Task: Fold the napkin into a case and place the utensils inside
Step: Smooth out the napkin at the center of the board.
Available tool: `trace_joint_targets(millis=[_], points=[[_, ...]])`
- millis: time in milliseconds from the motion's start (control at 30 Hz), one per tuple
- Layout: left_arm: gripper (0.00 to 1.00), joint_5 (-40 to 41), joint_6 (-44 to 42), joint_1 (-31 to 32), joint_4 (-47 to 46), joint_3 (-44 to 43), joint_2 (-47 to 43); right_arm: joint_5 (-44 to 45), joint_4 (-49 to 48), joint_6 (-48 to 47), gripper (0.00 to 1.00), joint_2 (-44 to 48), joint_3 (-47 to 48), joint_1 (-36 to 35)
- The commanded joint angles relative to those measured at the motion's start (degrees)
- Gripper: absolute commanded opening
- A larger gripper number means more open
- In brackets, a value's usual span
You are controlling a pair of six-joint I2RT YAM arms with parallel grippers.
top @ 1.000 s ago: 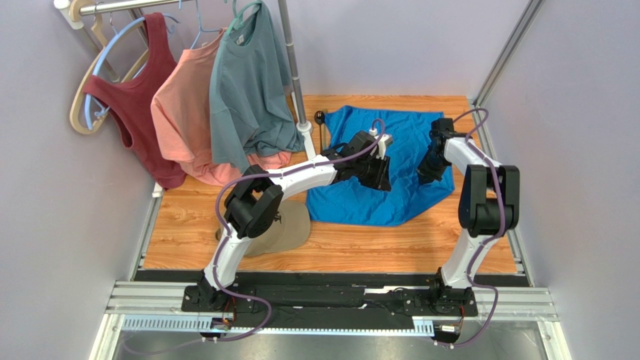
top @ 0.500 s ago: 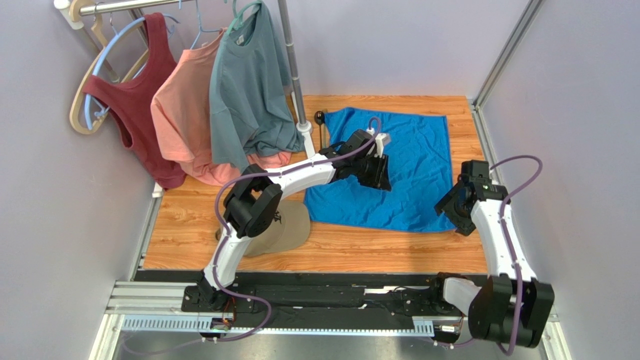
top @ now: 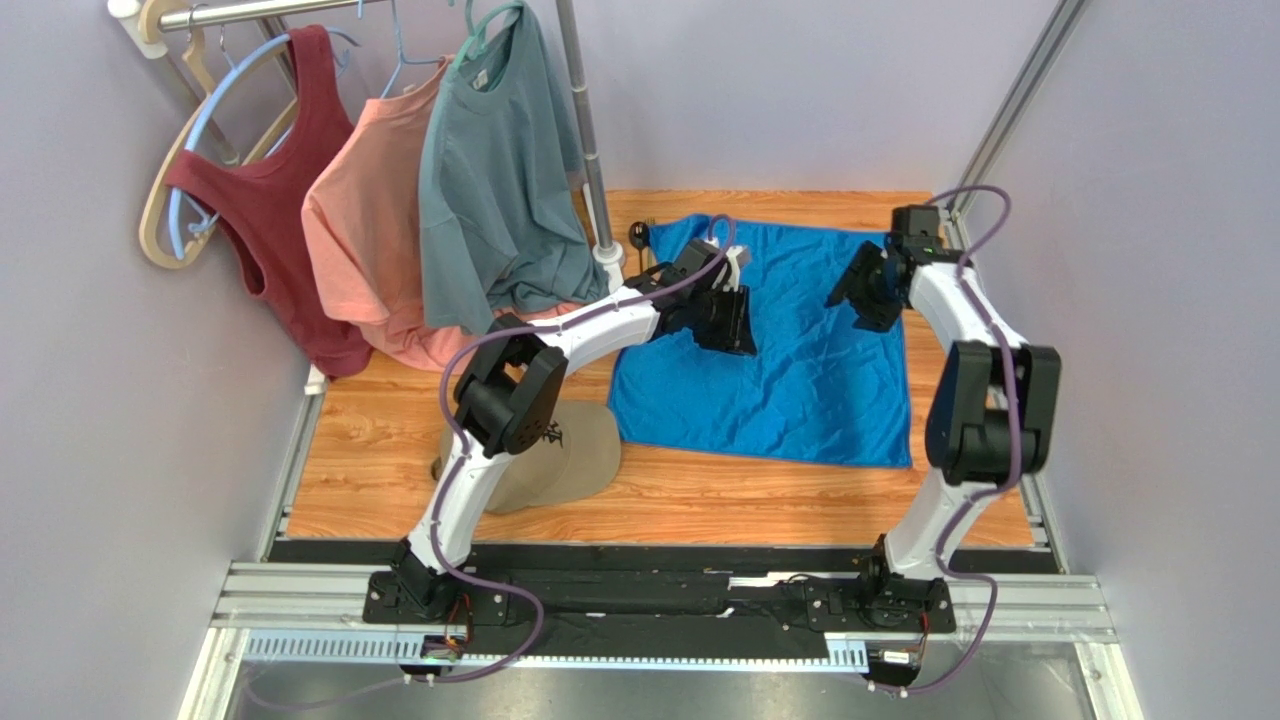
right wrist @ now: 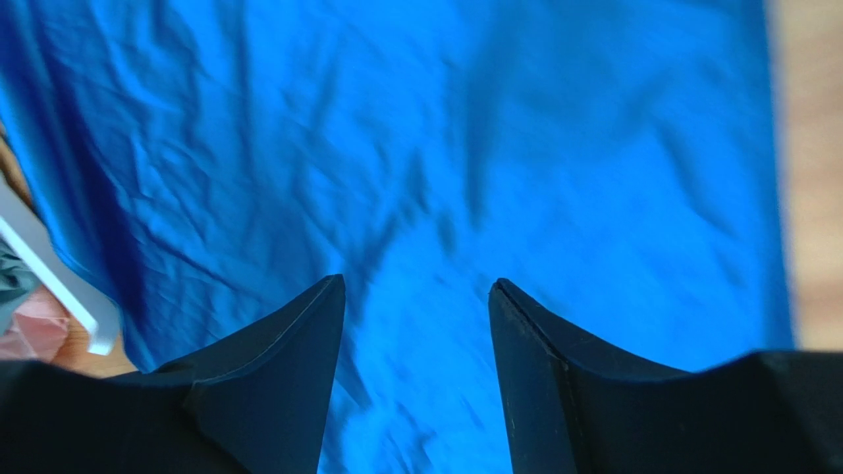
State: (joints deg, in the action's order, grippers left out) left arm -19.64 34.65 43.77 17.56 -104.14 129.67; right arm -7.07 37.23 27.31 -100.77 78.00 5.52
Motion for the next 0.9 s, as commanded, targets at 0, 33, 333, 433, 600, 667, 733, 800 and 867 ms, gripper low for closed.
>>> trace_joint_targets(millis=[0,33,333,433,600,667,733,800,867], points=[[0.36,-1.36,2.95,0.79,2.04,-4.41,5.23,-4.88,-7.0,-0.42,0.59,-8.37,8.74,-1.04],[0.36,-1.37,3.75,1.05,1.52,-4.32,5.68,-4.8,-7.43,-0.42,0.59,-11.26,9.71,-1.04],[0.36,-5.23,10.95,2.64,-2.0,-7.3,11.39,0.47,-7.97,-0.68,0.61,-18.5,8.76,4.05],[0.36,-7.6,12.45,3.95,-2.89,-9.76,13.59,1.53,-7.7,-1.03,0.61,-17.8,6.12,7.31],[0.37,-8.22,12.19,5.98,-2.62,-12.23,14.21,6.98,-4.46,-2.52,0.62,-15.07,4.71,9.07],[0.39,-8.05,10.01,5.89,-1.66,-13.01,13.69,5.68,-4.36,-2.88,0.62,-14.54,4.62,8.98],[0.43,-6.82,7.2,4.93,2.2,-13.98,11.67,3.91,-3.23,-3.23,0.63,-14.1,6.02,8.55],[0.46,-4.19,3.76,3.87,5.1,-13.81,8.26,4.52,-2.17,-3.4,0.64,-13.32,6.99,7.67],[0.51,-2.96,1.83,2.65,5.73,-12.16,5.61,6.53,-0.24,-2.88,0.66,-11.38,7.78,7.23]])
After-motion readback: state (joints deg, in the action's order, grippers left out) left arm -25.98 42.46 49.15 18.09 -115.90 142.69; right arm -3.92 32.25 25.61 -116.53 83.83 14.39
